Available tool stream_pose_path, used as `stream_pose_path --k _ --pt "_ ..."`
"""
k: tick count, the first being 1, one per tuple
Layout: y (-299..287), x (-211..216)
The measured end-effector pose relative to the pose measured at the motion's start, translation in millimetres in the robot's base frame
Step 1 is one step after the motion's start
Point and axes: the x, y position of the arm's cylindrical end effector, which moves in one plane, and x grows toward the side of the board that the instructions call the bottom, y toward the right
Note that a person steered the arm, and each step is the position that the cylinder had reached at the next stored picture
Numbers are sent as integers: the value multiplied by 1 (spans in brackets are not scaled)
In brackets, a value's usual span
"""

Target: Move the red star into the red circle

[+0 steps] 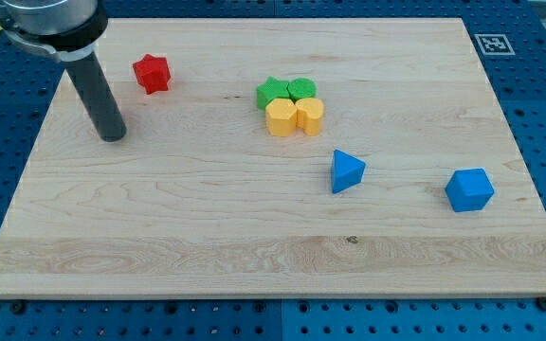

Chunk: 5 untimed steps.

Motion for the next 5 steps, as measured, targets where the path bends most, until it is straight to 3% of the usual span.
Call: stream_pose_path --k 1,2,4,5 --pt "57 6" --pt "85 -19" --pt "85 -110" --pt "63 -127"
